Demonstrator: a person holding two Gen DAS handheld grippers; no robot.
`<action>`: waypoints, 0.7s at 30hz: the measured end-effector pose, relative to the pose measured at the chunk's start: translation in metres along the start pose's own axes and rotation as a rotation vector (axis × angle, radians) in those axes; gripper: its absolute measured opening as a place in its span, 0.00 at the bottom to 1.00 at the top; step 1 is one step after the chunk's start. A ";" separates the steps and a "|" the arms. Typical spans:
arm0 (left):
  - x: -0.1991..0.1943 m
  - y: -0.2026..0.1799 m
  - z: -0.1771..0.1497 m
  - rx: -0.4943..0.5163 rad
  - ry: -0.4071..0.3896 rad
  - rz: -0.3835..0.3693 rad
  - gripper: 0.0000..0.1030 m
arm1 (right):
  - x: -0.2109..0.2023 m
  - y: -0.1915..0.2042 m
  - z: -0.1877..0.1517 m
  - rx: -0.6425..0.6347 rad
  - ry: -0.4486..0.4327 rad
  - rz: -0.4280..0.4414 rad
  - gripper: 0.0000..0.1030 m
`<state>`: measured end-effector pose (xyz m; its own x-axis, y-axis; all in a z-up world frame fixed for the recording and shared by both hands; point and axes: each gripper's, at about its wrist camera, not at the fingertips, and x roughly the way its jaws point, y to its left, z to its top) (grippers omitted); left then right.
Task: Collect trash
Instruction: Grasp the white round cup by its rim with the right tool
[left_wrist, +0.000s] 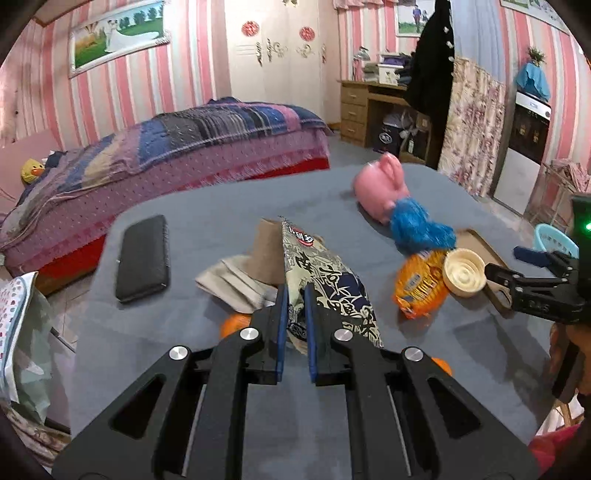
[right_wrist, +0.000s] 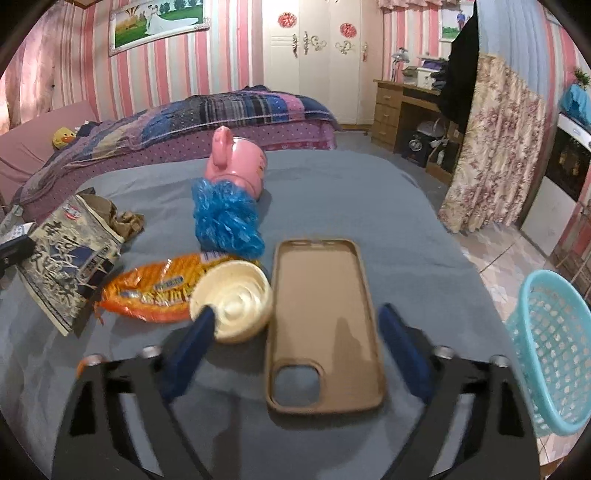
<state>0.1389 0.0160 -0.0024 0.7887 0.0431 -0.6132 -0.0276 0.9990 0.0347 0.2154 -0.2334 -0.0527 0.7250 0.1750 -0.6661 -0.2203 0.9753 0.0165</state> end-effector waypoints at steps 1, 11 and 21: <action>-0.002 0.005 0.002 -0.006 -0.005 0.001 0.08 | 0.007 0.004 0.003 -0.016 0.012 0.003 0.67; -0.008 0.003 0.009 0.009 -0.037 0.004 0.08 | 0.015 0.013 0.002 -0.028 0.024 0.070 0.14; -0.008 -0.047 0.018 0.055 -0.051 -0.077 0.08 | -0.020 -0.038 -0.007 0.066 -0.007 0.018 0.09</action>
<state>0.1453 -0.0311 0.0151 0.8177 -0.0355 -0.5745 0.0666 0.9972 0.0331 0.2043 -0.2748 -0.0455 0.7257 0.1934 -0.6602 -0.1903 0.9787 0.0775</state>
